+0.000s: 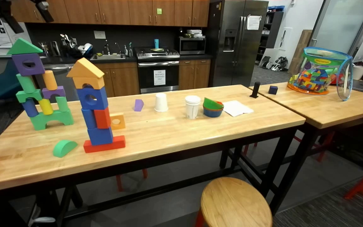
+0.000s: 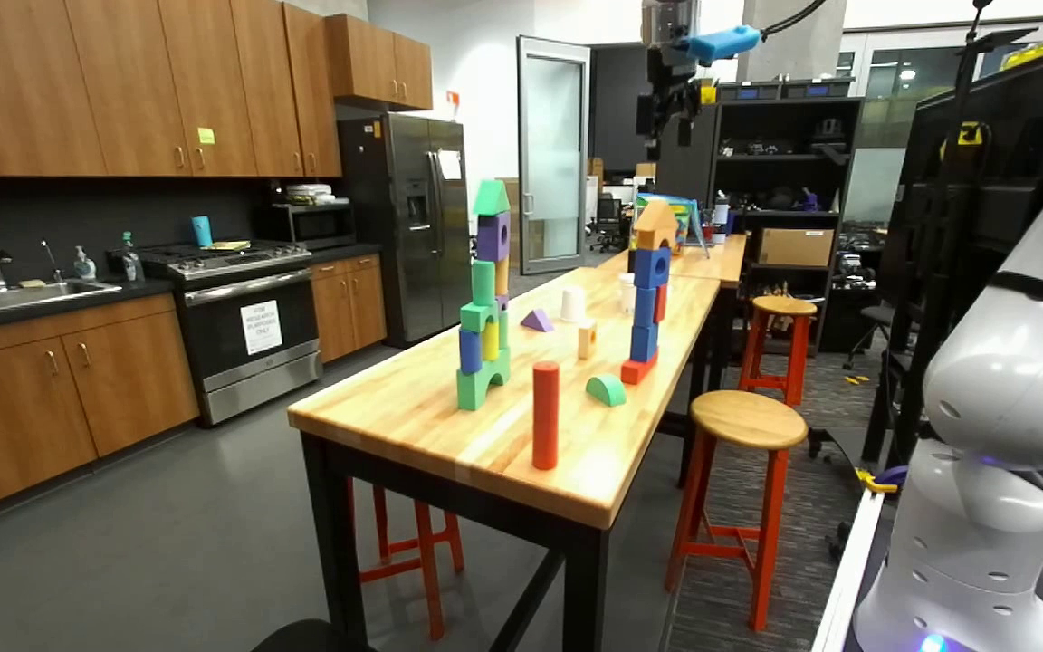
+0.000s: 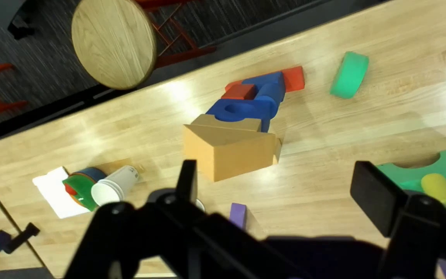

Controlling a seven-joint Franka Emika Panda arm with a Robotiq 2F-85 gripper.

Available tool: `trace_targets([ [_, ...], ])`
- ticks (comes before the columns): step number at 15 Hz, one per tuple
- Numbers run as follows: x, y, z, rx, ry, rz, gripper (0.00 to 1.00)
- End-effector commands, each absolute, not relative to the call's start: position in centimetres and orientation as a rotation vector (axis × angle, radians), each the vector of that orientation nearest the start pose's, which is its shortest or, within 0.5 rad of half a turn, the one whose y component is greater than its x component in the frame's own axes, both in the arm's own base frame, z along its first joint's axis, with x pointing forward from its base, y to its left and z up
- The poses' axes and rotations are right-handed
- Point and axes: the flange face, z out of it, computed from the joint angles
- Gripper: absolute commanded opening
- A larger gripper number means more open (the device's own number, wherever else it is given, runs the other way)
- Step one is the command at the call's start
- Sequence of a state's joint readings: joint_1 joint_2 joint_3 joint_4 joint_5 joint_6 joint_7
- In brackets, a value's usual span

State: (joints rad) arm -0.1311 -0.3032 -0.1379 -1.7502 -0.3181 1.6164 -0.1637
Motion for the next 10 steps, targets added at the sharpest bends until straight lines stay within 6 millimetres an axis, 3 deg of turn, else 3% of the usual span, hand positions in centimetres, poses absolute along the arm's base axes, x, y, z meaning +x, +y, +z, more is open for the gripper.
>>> trace_targets([
  [1,43.5,-14.9,69.4,-3.454,-0.145,-0.105,1.00],
  [3,43.9,-14.1,69.1,-3.437,-0.335,-0.084,1.00],
  [4,44.0,-14.7,69.2,-3.443,-0.173,-0.106,1.00],
  [6,44.0,-14.4,69.2,-3.428,-0.195,-0.120,1.00],
  [10,43.2,-13.7,69.6,-3.180,-0.293,-0.211,1.00],
])
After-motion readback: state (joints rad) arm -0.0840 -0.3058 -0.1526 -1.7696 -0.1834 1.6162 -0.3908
